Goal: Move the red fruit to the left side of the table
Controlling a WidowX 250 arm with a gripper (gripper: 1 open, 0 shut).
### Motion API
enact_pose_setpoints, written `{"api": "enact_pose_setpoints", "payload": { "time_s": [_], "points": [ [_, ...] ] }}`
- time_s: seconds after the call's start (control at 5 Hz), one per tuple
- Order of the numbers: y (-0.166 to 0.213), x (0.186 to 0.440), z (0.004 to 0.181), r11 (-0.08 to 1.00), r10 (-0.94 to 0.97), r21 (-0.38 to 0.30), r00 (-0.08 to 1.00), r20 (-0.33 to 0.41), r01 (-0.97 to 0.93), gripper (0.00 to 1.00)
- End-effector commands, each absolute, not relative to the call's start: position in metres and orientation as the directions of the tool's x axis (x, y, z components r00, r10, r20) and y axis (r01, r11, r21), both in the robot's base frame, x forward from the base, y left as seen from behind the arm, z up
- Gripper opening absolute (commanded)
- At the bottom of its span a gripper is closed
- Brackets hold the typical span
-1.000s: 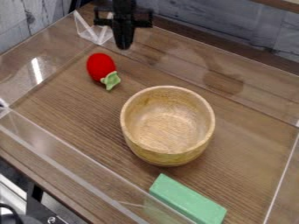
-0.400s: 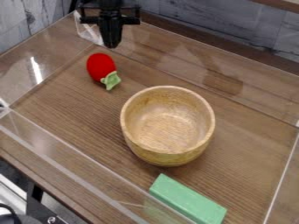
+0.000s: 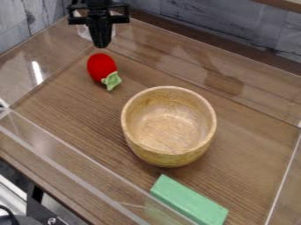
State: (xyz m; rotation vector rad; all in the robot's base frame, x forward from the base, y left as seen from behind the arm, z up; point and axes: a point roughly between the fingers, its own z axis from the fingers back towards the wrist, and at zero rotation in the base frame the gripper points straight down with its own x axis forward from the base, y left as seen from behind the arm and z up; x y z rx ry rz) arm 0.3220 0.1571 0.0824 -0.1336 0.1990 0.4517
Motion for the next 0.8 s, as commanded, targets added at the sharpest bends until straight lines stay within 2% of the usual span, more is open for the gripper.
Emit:
{"api": "enact_pose_setpoints", "payload": {
  "time_s": [0.0,0.4,0.6],
  "points": [
    [0.164,0.319,0.115,0.881,0.451,-0.09,0.882,-0.138,-0.465,0.0],
    [0.171,0.313,0.111,0.861,0.482,-0.099,0.863,-0.154,-0.498,0.0],
    [0.173,0.312,0.103,0.878,0.45,-0.102,0.878,-0.161,-0.469,0.0]
  ]
}}
